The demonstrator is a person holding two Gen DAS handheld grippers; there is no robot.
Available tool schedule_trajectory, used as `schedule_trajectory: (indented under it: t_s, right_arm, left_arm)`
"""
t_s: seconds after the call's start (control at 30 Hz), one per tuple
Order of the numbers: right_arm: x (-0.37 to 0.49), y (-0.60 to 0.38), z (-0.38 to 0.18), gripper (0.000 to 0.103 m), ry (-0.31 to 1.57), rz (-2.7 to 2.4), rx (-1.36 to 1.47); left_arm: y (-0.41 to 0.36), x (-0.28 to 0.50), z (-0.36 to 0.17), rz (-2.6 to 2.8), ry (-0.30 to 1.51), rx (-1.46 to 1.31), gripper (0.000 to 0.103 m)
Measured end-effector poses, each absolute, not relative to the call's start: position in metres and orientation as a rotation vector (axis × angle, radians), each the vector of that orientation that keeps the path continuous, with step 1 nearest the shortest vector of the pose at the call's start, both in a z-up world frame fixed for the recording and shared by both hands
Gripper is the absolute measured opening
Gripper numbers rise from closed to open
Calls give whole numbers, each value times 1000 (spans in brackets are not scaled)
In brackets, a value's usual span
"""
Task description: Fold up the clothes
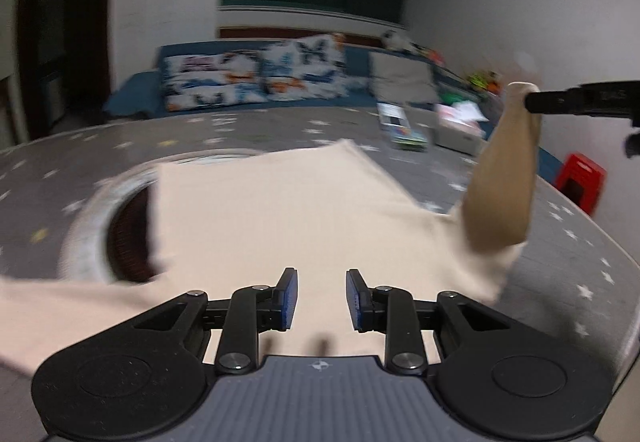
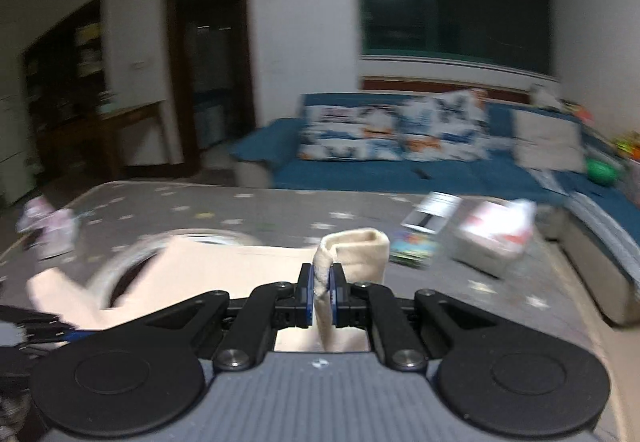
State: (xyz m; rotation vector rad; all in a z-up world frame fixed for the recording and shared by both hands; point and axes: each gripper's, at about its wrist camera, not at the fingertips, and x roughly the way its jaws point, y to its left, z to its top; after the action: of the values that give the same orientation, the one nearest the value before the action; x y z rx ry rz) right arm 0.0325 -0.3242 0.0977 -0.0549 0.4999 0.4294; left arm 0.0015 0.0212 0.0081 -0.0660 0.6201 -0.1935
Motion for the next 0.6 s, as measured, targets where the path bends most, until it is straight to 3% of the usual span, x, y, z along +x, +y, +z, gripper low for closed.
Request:
schedule_trajectory:
  t_s: [0.47,0.6]
  right_arm:
    - [20,-155,31,7,658,739,-215]
    - [14,-136,11,16,707,787,-235]
  left_arm:
    - [127,-48,-3,64,600,-213,29]
    - [143,-54,-5,130,599,-228,32]
